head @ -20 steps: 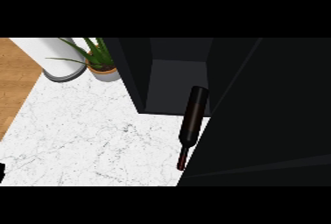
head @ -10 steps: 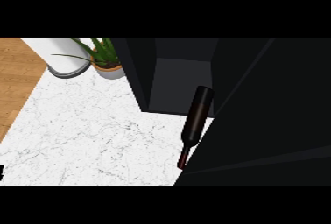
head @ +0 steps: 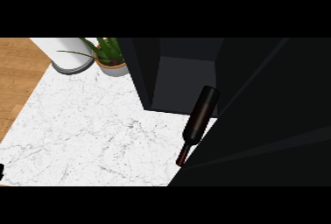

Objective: Pick up the wine, place it into the cabinet and close the cabinet

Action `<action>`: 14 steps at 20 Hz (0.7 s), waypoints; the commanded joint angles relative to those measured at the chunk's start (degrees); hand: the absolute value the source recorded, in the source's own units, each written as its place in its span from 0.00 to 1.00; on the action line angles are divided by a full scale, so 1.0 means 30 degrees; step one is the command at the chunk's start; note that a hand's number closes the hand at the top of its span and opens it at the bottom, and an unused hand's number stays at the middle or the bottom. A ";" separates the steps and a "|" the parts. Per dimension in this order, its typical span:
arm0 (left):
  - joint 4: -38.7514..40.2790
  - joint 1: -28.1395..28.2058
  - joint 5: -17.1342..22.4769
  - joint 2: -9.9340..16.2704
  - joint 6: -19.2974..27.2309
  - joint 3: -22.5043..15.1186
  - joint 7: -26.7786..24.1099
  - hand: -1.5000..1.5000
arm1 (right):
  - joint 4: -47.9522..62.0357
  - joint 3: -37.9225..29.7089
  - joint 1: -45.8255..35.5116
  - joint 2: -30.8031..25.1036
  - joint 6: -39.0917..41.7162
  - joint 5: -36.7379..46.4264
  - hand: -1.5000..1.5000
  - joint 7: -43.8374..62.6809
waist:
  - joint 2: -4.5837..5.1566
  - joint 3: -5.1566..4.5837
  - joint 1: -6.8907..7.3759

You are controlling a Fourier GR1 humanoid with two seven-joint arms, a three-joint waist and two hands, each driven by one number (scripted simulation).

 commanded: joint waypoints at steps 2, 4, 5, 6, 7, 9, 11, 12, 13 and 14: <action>0.0024 -0.0130 -0.0069 0.0072 -0.0113 0.0058 0.0039 1.00 | 0.2540 -0.0143 -0.2098 0.2789 -0.3043 0.1320 1.00 0.0629 | 0.0096 -0.0034 0.0444; -0.0138 -0.0437 -0.0072 0.0027 -0.0184 -0.0097 0.0208 1.00 | 0.3394 -0.0778 -0.2902 0.2803 -0.3332 0.1165 1.00 0.0752 | 0.0221 -0.0020 0.0346; 0.0019 -0.0417 -0.0064 0.0107 -0.0267 0.0070 0.0116 1.00 | 0.3802 -0.1105 -0.3371 0.2813 -0.3408 0.1259 1.00 0.0797 | 0.0213 -0.0055 0.0665; -0.0188 -0.0535 -0.0017 0.0037 -0.0365 -0.0119 0.0250 1.00 | 0.4434 -0.1384 -0.4385 0.2829 -0.3811 0.1399 1.00 0.0780 | 0.0229 -0.0021 0.0710; -0.0153 -0.0574 -0.0175 0.0080 -0.0513 -0.0179 0.0183 1.00 | 0.5122 -0.1537 -0.4889 0.2851 -0.4350 0.1570 1.00 0.0619 | 0.0341 -0.0028 0.0962; -0.0335 -0.0570 -0.0235 0.0135 -0.0585 -0.0277 0.0275 1.00 | 0.6456 -0.1680 -0.6825 0.2880 -0.5377 0.2115 1.00 0.0847 | 0.0255 0.0017 0.1325; -0.0107 -0.1238 -0.0061 -0.0031 -0.0536 -0.0207 0.0461 1.00 | 0.7659 -0.2043 -0.8644 0.2899 -0.6235 0.2169 1.00 0.0636 | 0.0514 0.0016 0.1118; -0.0170 -0.1037 -0.0207 -0.0031 -0.0733 -0.0378 0.0375 1.00 | 0.8413 -0.2045 -0.9269 0.2905 -0.6829 0.2383 1.00 0.0670 | 0.0457 0.0010 0.1520; -0.0092 -0.1164 -0.0171 -0.0078 -0.0751 -0.0363 0.0403 1.00 | 0.9290 -0.2162 -0.9892 0.2910 -0.7481 0.2305 1.00 0.0370 | 0.0546 0.0045 0.1602; -0.0174 -0.1425 -0.0080 -0.0052 -0.0602 -0.0249 0.0537 1.00 | 0.9867 -0.2495 -1.1020 0.2914 -0.7585 0.2306 1.00 0.0627 | 0.0570 0.0051 0.1653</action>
